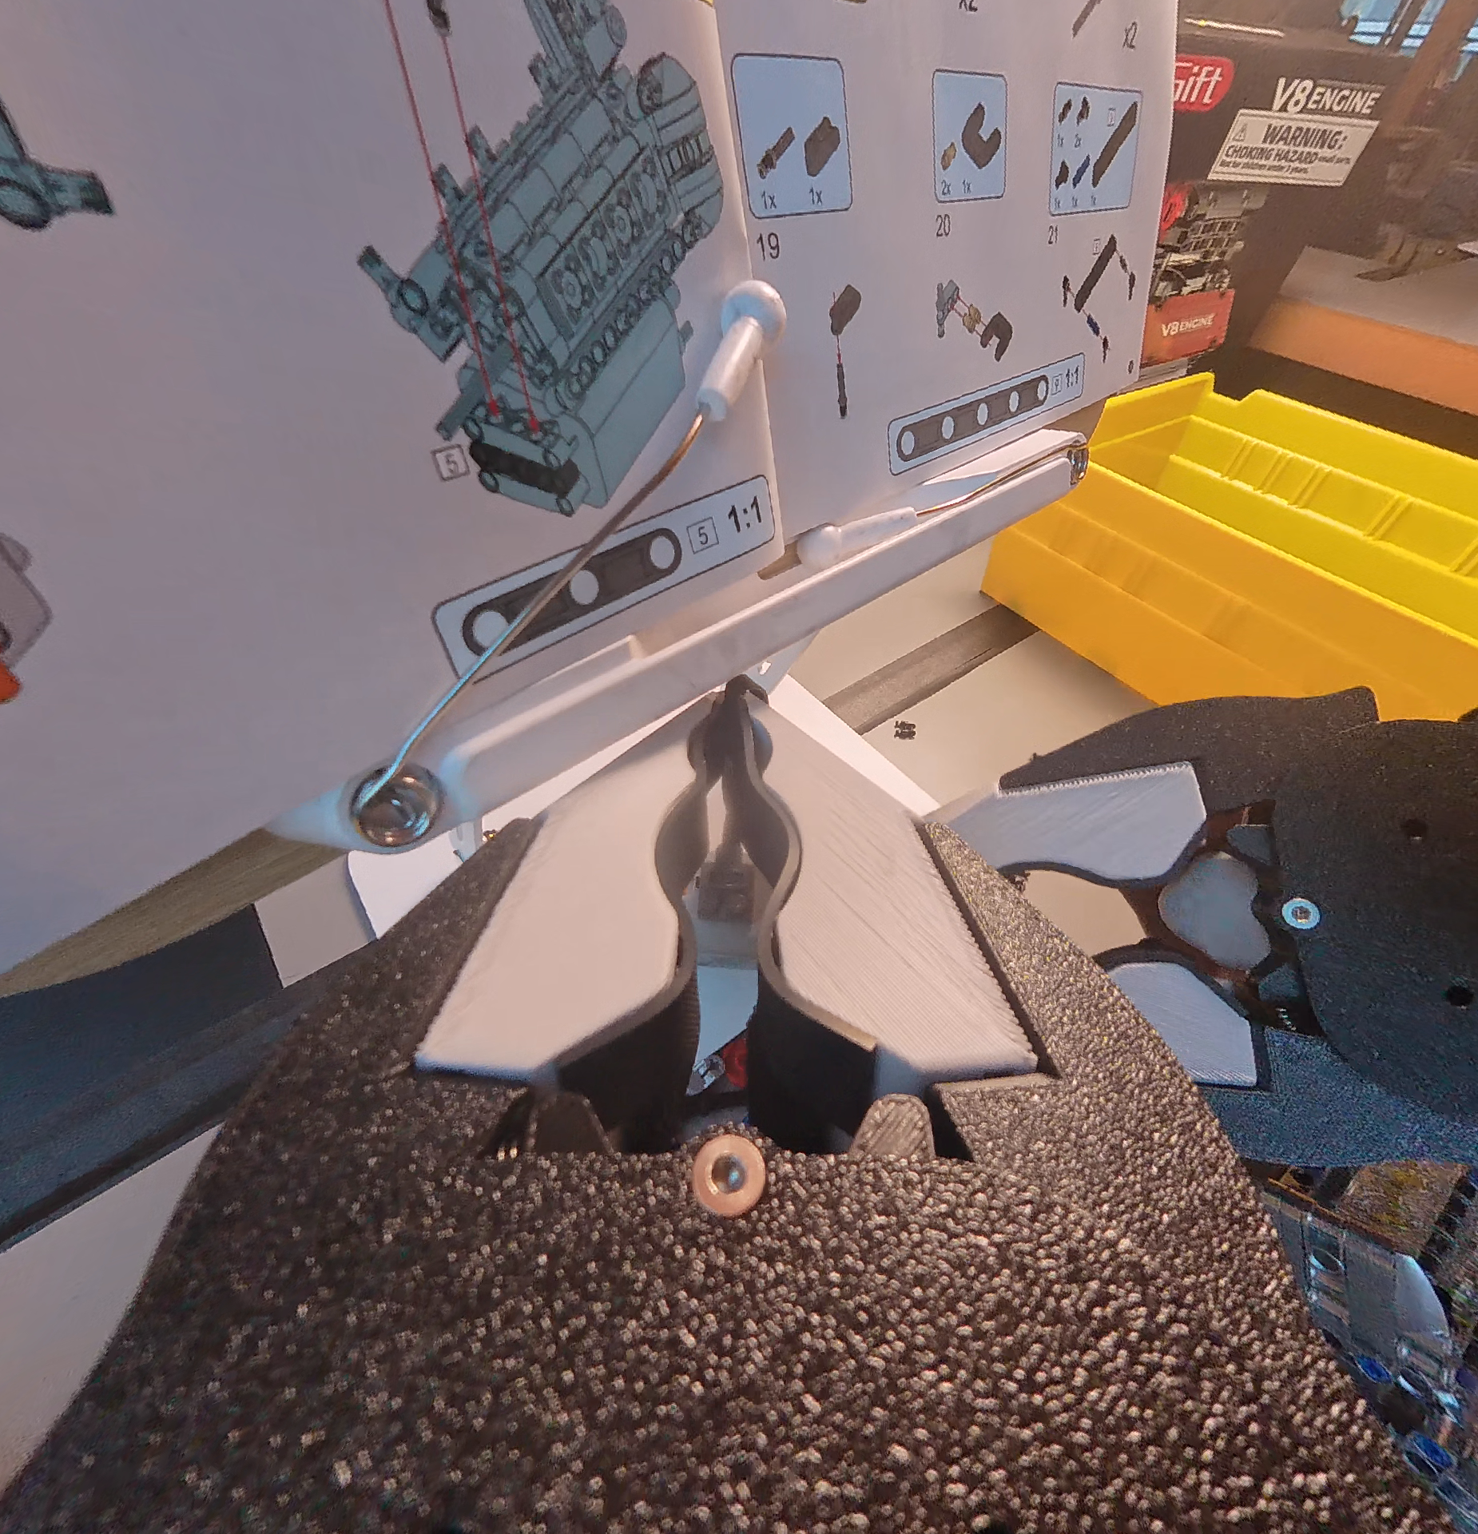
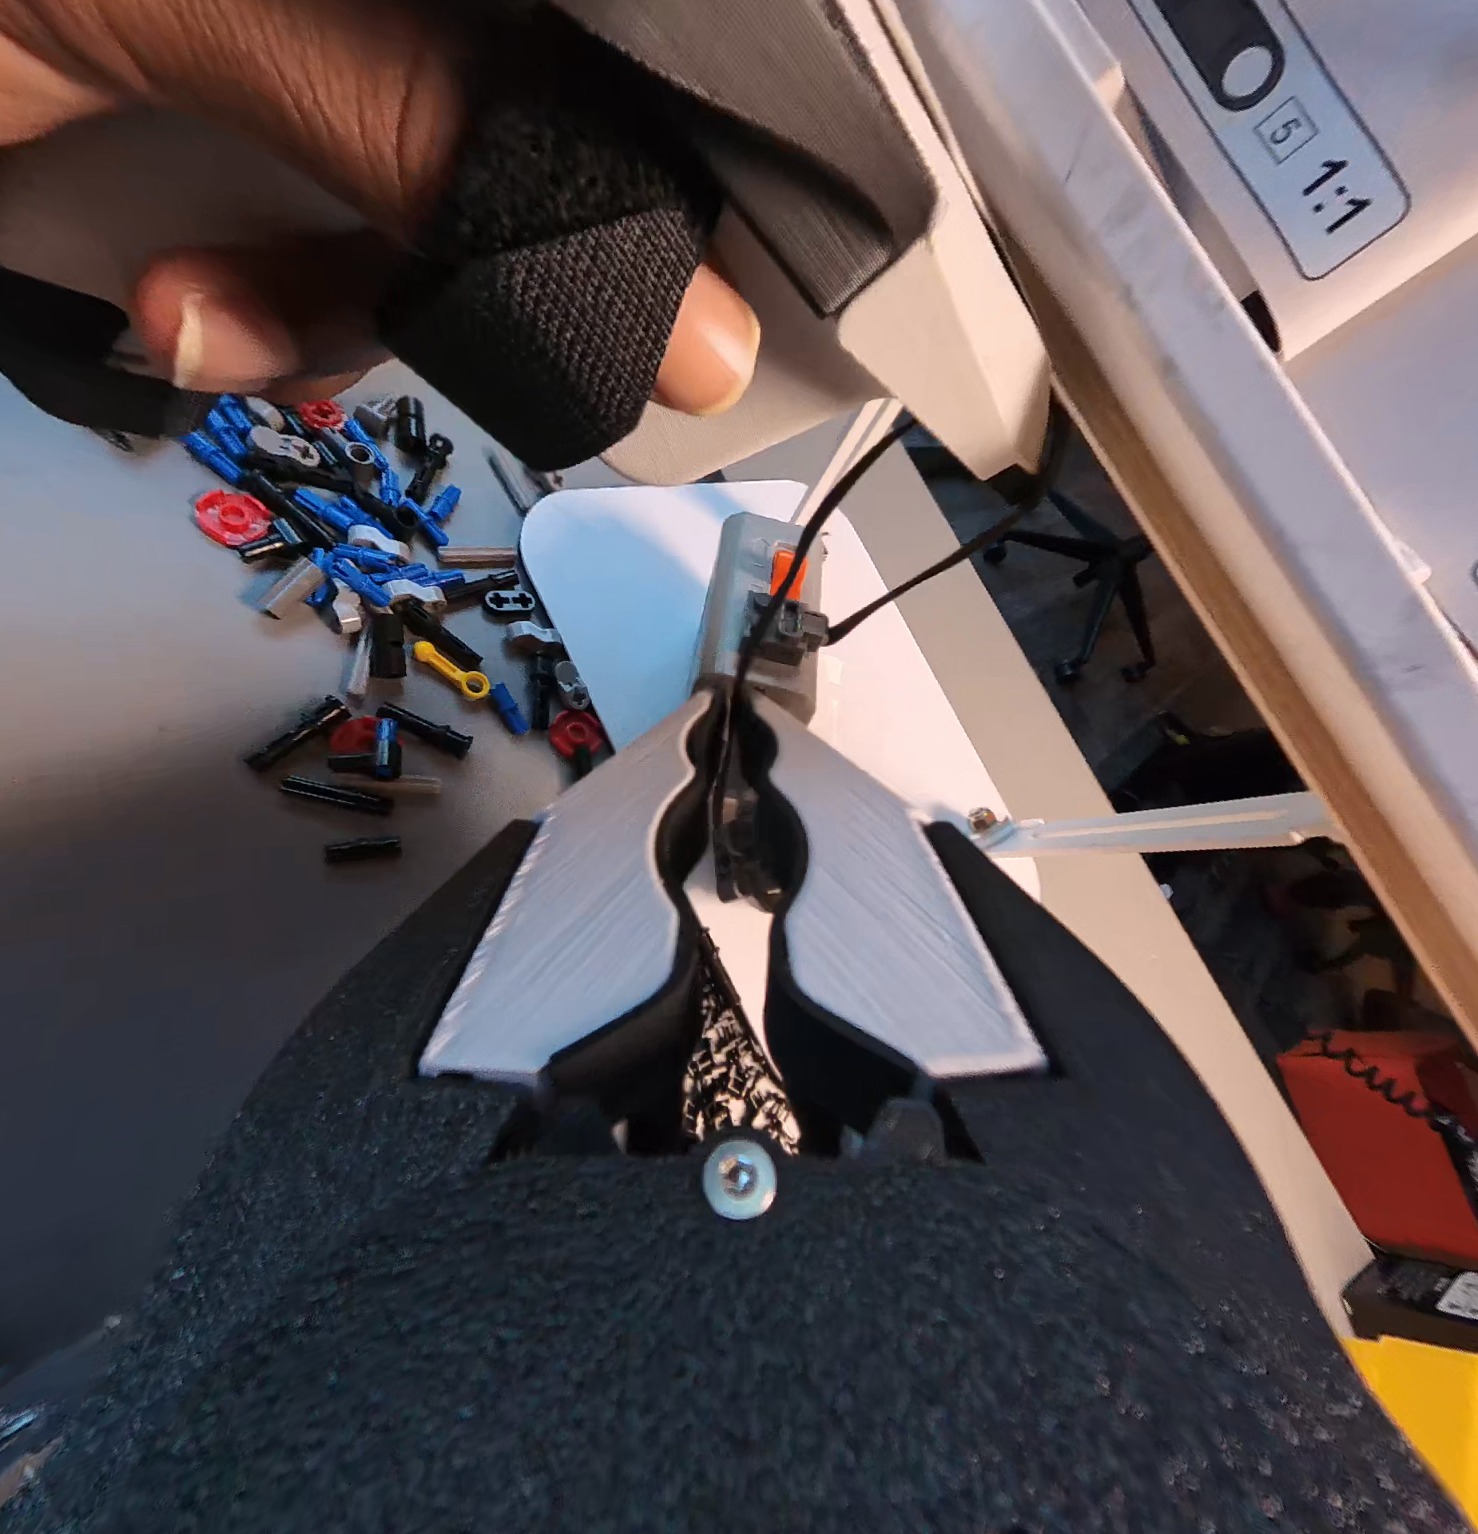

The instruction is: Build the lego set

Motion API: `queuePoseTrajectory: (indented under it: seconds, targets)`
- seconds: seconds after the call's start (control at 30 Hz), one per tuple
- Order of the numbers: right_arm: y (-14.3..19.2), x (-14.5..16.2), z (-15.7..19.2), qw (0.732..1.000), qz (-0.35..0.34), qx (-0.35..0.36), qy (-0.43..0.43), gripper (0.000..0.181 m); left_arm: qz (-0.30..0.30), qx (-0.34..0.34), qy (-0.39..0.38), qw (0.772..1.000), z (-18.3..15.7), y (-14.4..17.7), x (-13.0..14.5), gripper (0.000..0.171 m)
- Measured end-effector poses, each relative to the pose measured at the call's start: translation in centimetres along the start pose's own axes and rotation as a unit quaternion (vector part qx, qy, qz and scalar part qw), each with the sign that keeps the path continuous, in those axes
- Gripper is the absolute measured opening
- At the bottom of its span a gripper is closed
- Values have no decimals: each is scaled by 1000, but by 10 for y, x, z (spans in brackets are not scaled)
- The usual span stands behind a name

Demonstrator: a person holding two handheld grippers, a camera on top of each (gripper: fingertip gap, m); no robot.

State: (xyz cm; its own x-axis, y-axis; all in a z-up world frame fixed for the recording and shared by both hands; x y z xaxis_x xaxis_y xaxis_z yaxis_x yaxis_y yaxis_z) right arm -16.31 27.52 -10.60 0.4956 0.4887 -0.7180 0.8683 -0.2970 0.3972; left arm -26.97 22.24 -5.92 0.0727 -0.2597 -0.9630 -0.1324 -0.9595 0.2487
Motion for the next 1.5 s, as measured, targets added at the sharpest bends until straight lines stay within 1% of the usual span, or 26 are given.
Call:
queuePoseTrajectory:
  seconds: [0.1, 0.23, 0.33, 0.43, 0.5, 0.63, 0.77, 0.9, 1.03, 1.13, 1.3, 1.5]
  targets:
    - [0, 1, -4, 1000, 6, 15, -2, 0, 1, -3, -3, 1000, 1, 1, 0, 0]
    - [7, -2, -24, 998, -4, 59, -15, 0, -10, -7, 3, 1000, 3, 5, -2, 0]
    - [18, -11, -43, 995, -22, 99, -22, 0, -15, -1, 13, 1000, 1, 7, -2, 0]
    - [30, -24, -56, 992, -45, 119, -25, 0, -18, 7, 24, 1000, -5, 8, -2, 0]
    - [37, -30, -57, 992, -45, 117, -22, 0, -22, 13, 36, 999, -9, 9, -2, 0]
    - [55, -40, -55, 988, -71, 137, -9, 0, -28, 34, 63, 997, -19, 14, -2, 0]
    - [79, -59, -51, 987, -97, 131, 0, 0, -42, 59, 82, 994, -34, 27, -6, 0]
    - [109, -79, -42, 985, -121, 123, 19, 0, -61, 73, 67, 993, -51, 51, -18, 0]
    - [137, -94, -33, 987, -131, 86, 14, 0, -71, 81, 45, 993, -60, 82, -27, 0]
    - [149, -99, -23, 989, -137, 50, -4, 0, -73, 79, 26, 994, -66, 107, -28, 0]
    - [150, -103, 0, 989, -144, -10, -43, 0, -65, 57, 1, 996, -70, 143, -18, 0]
    - [132, -107, 25, 988, -134, -50, -56, 0, -58, 19, 3, 998, -64, 170, 7, 0]
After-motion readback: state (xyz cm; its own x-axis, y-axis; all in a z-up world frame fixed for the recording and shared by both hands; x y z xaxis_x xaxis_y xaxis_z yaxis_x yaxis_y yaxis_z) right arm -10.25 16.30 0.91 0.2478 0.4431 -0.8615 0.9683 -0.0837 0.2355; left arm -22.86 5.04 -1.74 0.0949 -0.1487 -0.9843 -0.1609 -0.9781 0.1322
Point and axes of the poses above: each gripper's, where its closed fingertips meet, y back along the fingers, x out of its underside, z = x × y across the jaws, the point moved 10 cm from there along y, back along the fingers, and after that the axes turned 7 degrees about x, right-handed, at the moved point
